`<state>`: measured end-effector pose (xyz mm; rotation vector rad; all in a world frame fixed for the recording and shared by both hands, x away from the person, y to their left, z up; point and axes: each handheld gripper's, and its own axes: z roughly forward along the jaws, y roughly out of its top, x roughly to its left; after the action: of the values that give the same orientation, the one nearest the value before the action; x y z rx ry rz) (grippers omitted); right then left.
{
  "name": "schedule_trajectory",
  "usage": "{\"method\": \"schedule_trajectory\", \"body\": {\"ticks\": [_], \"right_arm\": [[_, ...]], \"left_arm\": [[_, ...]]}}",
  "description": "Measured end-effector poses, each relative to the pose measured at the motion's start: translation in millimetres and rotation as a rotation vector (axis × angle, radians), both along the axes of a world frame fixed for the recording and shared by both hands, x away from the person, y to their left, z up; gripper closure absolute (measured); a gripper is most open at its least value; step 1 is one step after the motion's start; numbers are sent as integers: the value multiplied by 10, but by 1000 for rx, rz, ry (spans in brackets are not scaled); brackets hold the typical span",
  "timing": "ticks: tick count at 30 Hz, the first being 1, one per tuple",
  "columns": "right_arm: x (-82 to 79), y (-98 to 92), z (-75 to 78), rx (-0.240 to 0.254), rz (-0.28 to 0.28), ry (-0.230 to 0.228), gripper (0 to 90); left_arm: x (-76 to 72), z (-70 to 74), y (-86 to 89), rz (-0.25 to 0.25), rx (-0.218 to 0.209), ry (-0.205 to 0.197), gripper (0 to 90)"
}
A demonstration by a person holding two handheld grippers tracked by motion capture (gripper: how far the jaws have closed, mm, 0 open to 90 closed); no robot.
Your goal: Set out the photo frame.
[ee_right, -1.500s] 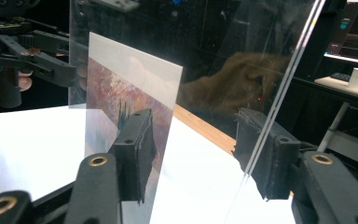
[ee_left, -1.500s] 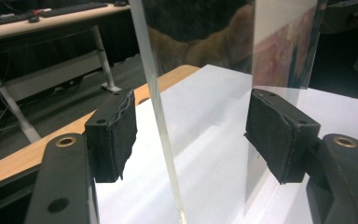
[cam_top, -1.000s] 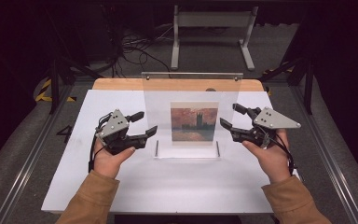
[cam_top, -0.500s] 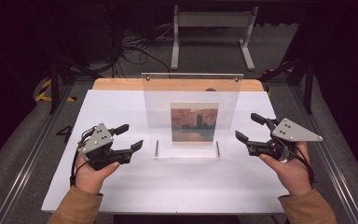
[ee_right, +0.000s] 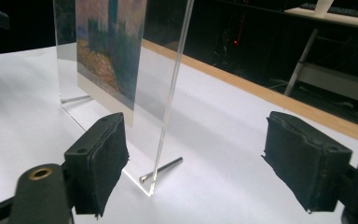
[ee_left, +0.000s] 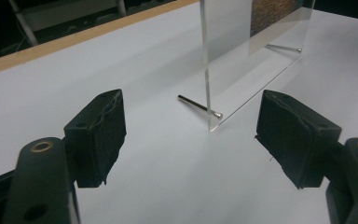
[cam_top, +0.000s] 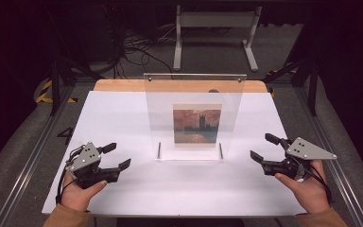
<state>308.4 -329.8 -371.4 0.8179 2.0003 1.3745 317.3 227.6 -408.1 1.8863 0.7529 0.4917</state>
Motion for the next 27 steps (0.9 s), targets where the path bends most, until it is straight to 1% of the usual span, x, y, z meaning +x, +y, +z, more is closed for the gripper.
{"method": "schedule_trajectory", "body": {"ticks": [2, 3, 4, 5, 6, 8, 10, 11, 12, 14, 15, 16, 17, 18, 20, 23, 24, 26, 27], "right_arm": [[-9, -30, -51, -2, -10, 5, 207], [-9, -30, -51, -2, -10, 5, 207], [-16, -61, -115, 2, -18, 20, 207], [-19, -70, -137, 2, -21, 25, 206], [-24, -84, -177, 1, -26, 33, 206], [-31, -105, -233, 1, -33, 44, 207], [-37, -129, -298, 9, -44, 55, 206], [-39, -142, -327, 11, -48, 57, 206], [-43, -155, -353, 9, -57, 60, 207], [-49, -174, -415, 14, -71, 54, 207], [-52, -180, -443, 13, -74, 54, 207], [-53, -184, -464, 9, -78, 56, 207], [-53, -184, -464, 9, -78, 56, 207], [-54, -190, -494, 12, -78, 58, 208], [-55, -198, -571, 21, -74, 68, 208], [-62, -200, -654, -6, -78, 75, 207], [-65, -202, -677, -14, -78, 77, 207], [-66, -204, -738, -11, -77, 85, 207], [-66, -206, -759, -21, -80, 85, 207]], "left_arm": [[-21, -56, 36, 18, -8, -4, 245], [-21, -56, 36, 18, -8, -4, 246], [-34, -106, 60, 24, -12, 3, 244], [-34, -106, 60, 24, -12, 3, 242], [-43, -156, 79, 30, -14, 16, 240], [-52, -205, 91, 35, -15, 27, 237], [-59, -250, 97, 41, -15, 30, 234], [-59, -250, 97, 41, -15, 30, 233], [-72, -282, 100, 52, -1, 20, 231], [-83, -304, 100, 53, 3, 13, 227], [-99, -335, 105, 58, 17, -15, 227], [-108, -353, 112, 56, 26, -32, 227], [-108, -353, 112, 56, 26, -32, 227], [-104, -384, 131, 45, 19, -39, 227], [-97, -430, 161, 46, 0, -35, 227], [-98, -501, 180, 44, -6, -27, 227], [-98, -535, 181, 43, -18, -21, 227], [-95, -580, 190, 46, -33, 3, 227], [-93, -592, 193, 49, -50, 12, 227]]}}
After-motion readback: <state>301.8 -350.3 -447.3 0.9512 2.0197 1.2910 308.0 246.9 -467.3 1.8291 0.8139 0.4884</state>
